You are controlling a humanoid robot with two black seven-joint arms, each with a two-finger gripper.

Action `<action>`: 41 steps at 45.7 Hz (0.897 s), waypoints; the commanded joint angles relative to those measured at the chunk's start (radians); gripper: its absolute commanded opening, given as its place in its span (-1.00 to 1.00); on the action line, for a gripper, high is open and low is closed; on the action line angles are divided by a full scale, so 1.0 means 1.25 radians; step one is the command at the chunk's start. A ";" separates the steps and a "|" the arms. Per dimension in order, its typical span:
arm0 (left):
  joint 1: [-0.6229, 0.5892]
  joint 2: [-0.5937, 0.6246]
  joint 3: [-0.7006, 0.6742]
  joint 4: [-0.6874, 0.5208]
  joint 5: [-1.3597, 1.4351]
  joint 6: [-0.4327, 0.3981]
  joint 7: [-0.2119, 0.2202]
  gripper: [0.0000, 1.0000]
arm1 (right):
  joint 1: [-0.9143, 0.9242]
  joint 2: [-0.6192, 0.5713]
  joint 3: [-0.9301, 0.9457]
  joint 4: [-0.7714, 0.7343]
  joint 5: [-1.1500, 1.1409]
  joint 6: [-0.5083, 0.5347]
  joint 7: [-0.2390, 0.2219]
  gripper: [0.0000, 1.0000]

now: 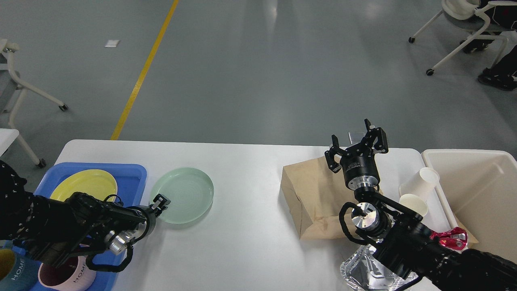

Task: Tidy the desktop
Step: 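Move the left gripper to the pale green plate's edge and grip it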

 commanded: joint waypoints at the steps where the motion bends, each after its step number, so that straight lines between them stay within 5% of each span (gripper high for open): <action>1: 0.004 -0.007 -0.010 0.000 0.002 -0.001 0.000 0.17 | 0.000 0.000 0.000 0.000 0.000 0.000 0.000 1.00; 14: 0.012 -0.018 -0.012 0.003 0.007 -0.001 -0.002 -0.37 | 0.000 0.000 0.000 0.000 0.000 0.000 0.001 1.00; 41: 0.020 -0.021 -0.011 0.004 0.007 -0.007 -0.004 -0.82 | 0.000 0.000 0.000 0.000 0.000 0.000 0.000 1.00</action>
